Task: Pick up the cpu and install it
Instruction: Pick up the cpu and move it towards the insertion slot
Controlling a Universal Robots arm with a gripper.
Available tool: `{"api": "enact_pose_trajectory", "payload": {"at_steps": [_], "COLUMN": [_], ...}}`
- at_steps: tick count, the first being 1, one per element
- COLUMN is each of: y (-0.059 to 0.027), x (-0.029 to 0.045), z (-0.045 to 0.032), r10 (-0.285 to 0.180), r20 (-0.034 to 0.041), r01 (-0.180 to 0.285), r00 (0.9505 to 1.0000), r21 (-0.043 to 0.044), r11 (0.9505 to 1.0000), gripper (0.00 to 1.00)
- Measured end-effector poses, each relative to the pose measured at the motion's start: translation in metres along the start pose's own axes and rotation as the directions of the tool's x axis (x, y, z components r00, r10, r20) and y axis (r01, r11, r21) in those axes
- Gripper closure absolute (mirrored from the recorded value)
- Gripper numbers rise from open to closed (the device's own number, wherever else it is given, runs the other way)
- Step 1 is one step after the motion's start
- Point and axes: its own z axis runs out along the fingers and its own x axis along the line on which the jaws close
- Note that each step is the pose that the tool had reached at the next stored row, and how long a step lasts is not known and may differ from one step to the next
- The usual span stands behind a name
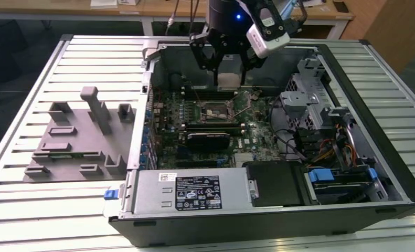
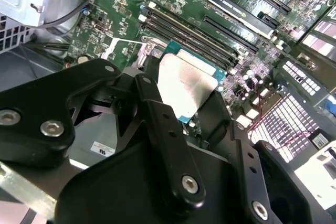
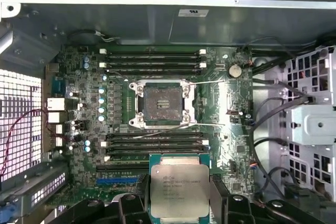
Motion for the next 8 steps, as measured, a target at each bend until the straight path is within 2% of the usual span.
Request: {"api": "enact_pose_trajectory", "payload": {"at_steps": [8], "y": [0.0006], "x": [0.0008], "z": [0.0146], "r10": [0.0], "r20": [-0.0072], "r01": [0.0], "r00": [1.0], "r21": [0.0035], "r11": [1.0], "gripper": [0.46]}}
